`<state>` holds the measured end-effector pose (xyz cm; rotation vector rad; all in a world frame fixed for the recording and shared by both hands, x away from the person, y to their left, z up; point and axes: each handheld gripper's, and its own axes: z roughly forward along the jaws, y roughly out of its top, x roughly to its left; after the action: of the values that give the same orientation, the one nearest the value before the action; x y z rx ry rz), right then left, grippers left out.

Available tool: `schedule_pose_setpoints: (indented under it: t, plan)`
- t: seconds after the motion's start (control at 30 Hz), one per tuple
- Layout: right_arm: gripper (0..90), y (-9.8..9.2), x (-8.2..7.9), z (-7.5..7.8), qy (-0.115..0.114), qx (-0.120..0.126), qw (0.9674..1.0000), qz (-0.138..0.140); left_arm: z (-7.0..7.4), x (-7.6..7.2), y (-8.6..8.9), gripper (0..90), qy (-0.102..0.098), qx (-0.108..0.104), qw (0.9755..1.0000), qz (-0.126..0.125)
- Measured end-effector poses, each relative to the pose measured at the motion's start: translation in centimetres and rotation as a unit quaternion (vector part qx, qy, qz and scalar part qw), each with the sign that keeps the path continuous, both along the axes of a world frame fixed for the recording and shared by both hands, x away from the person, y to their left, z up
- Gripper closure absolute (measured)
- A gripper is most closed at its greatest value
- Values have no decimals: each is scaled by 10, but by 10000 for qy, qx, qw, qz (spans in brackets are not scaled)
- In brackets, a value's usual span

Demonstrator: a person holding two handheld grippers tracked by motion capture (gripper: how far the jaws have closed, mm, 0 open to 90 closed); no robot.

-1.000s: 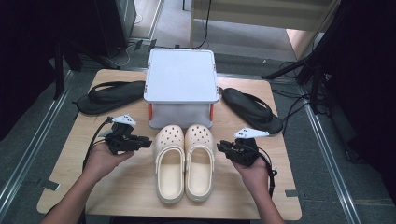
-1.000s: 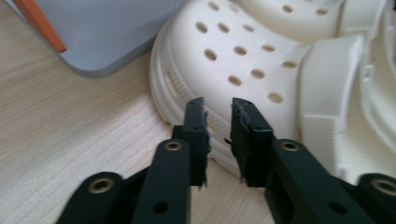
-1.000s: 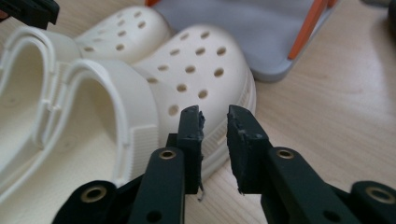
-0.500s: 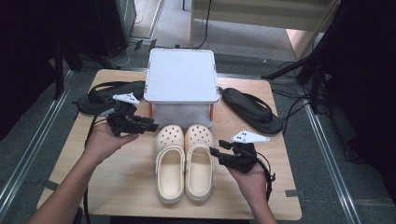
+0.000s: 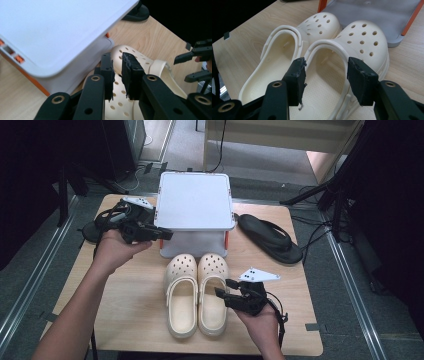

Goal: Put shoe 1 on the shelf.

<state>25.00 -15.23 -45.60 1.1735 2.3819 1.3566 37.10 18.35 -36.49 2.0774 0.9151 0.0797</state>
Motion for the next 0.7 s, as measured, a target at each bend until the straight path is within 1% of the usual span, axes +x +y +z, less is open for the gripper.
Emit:
schedule_pose_setpoints:
  t: [0.07, 0.1, 0.13, 0.17, 0.23, 0.27, 0.3, 0.37, 0.4, 0.43, 0.47, 0.53, 0.7]
  plan:
    - [500, 1, 0, 0, -6, -1, 10000, 12, 6, 6, -3, 811, -40, 18, 10000, -29]
    - [500, 3, -1, 0, 27, 8, 10000, 9, 9, 10, -4, 814, -49, 34, 10000, -33]
    - [500, 4, -2, 0, 24, 1, 10000, 16, 11, 14, -5, 817, -63, 82, 9999, -17]
    - [500, 5, -3, 0, -18, -27, 10000, 8, 13, 18, -7, 821, -83, 109, 9999, -6]
    - [500, 8, -6, -1, 12, -11, 10000, 12, 15, 26, -9, 828, -67, 90, 9999, -24]
    - [499, 10, -7, -2, -14, -43, 10000, 1, 15, 30, -10, 833, -87, 105, 9999, -17]
    - [499, 11, -8, -2, -30, -75, 10000, -7, 15, 34, -11, 840, -58, 141, 9999, -25]
    - [500, 13, -10, -2, -13, -56, 10000, -30, 13, 42, -12, 849, -29, 167, 9999, -4]
    - [501, 14, -10, -2, -4, -54, 10000, -31, 12, 45, -12, 855, -38, 132, 9999, 17]
    - [500, 15, -11, -2, 45, -40, 10000, -38, 12, 46, -12, 860, -13, 64, 10000, 28]
    - [501, 15, -12, -2, 30, -29, 10000, -37, 10, 48, -13, 863, -29, 70, 10000, 31]
    - [500, 18, -13, -4, 28, -48, 9999, -85, 7, 51, -15, 873, -49, 171, 9998, 13]
    - [479, 32, -17, -8, -23, -166, 9997, -151, -1, 53, -16, 900, -67, 234, 9997, 14]
